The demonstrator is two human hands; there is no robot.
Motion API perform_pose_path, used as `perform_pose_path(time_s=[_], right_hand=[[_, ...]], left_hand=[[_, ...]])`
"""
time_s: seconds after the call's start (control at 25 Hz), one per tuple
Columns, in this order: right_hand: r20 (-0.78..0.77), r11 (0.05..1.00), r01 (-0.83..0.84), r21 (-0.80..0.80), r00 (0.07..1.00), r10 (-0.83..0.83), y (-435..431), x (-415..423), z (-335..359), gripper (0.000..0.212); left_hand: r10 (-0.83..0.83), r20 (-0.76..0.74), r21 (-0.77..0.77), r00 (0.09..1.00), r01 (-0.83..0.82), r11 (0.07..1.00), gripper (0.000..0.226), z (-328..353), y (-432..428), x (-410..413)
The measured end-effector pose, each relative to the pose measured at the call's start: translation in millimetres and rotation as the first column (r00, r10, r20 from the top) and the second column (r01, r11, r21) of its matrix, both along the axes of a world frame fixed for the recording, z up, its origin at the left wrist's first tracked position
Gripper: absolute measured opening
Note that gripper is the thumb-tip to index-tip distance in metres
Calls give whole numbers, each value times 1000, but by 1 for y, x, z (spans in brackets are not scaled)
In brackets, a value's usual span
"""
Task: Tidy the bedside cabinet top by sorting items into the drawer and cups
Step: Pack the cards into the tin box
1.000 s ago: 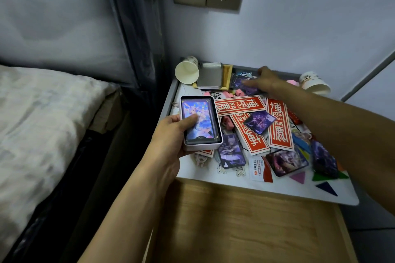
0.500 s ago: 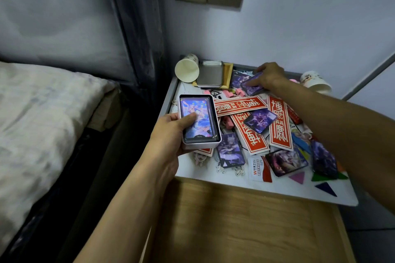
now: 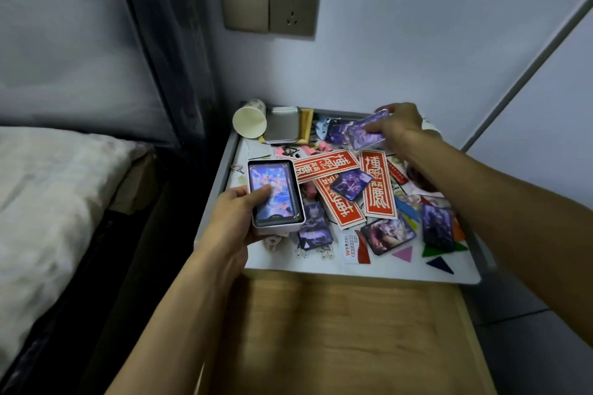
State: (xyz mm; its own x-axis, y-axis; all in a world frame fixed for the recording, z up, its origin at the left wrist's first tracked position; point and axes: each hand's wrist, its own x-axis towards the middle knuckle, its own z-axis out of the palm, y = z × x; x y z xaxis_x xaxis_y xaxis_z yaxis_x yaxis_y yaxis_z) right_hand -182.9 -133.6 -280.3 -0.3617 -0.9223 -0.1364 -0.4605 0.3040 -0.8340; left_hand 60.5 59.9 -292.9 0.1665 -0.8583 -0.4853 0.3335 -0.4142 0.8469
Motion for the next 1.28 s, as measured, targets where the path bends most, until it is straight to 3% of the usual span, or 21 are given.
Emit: perform_pose_path(time_s=[0.08,0.16,0.28,0.36,0.76,1.0,1.16,1.28], right_hand=[[33,1000,16,4,999,-17,28,-1,9,45],[218,999,36,-1,975,-35,61,0,16,45],[611,999,-49,13,791,31,118,0,18,36],[710,990,-141,8,698,94,154,-2,10,33],[469,928,-371,-1,820,329,190,-3,-20,34],[675,964,-251,91,727,126,199,-13,-40,21],[706,929,-316,193,702,91,207,-8,-47,17],[719,944,-288,160,690,89,212,-2,-50,17]], left_hand=[[-13,-8,-3,1000,13,1000,16,0,3,-4],[-20,-5,-5,1000,20,1000,13,-1,4,-6],[-32,12,-12,999,32,999,10,-3,6,-9],[-51,19,-11,999,51,999,14,-5,9,-13],[-234,51,-34,971,235,971,21,-16,19,-33],[-190,98,-17,977,193,981,32,-32,23,-52],[-83,59,-4,995,83,997,24,-36,28,-56],[-80,49,-6,996,80,997,26,-35,33,-58]])
